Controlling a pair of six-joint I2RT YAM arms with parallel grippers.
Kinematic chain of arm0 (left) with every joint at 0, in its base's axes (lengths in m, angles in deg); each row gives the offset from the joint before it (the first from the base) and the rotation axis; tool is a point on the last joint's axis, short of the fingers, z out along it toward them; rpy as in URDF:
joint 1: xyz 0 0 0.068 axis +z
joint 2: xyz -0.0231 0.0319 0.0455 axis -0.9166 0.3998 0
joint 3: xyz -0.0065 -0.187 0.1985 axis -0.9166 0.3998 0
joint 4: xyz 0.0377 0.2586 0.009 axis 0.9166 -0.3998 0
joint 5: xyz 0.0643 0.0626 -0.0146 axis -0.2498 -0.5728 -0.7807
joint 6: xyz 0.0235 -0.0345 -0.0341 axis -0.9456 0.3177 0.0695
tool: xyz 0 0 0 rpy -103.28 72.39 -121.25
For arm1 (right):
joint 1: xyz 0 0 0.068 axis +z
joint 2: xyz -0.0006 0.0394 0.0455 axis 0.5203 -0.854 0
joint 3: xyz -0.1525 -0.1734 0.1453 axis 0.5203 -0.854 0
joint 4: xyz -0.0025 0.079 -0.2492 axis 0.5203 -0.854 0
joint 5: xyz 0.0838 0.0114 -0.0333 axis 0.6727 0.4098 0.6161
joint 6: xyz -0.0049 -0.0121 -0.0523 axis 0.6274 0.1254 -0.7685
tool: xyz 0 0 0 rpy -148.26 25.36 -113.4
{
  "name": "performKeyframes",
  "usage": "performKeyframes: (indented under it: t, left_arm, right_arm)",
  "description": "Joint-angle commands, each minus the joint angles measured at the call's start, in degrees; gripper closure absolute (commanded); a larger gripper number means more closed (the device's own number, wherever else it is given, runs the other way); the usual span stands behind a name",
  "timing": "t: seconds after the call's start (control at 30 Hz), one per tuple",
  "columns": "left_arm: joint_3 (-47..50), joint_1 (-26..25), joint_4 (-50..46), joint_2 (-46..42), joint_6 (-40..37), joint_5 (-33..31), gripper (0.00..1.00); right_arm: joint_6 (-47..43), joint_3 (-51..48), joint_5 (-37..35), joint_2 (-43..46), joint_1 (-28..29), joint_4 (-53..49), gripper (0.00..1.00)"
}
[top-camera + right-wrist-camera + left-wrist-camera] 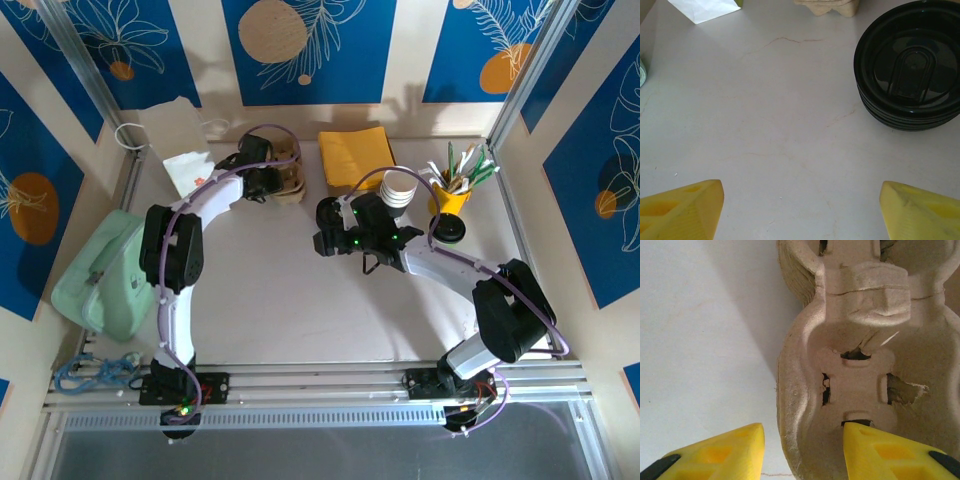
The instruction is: Pack the takeout coffee
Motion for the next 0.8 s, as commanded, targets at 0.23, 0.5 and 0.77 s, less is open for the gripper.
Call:
performKeyframes:
  t: [0.23, 0.5, 0.77]
  left_arm:
    - [-1.5, 0.8, 2.2, 1.6, 1.2, 1.7, 0.61]
    - [-1.5, 0.9, 2.9, 1.3, 1.2, 2.1, 0.66]
    - [-1.4, 0.8, 3.4, 0.5, 0.9, 2.0, 0.7]
  right_arm:
    - [-1.2, 2.0, -1.5, -0.9, 0.8, -1.5, 0.19]
    - [-1.4, 2.5, -2.3, -1.4, 1.1, -2.2, 0.19]
    - [-1.6, 3.1, -3.1, -2.1, 1.3, -2.7, 0.19]
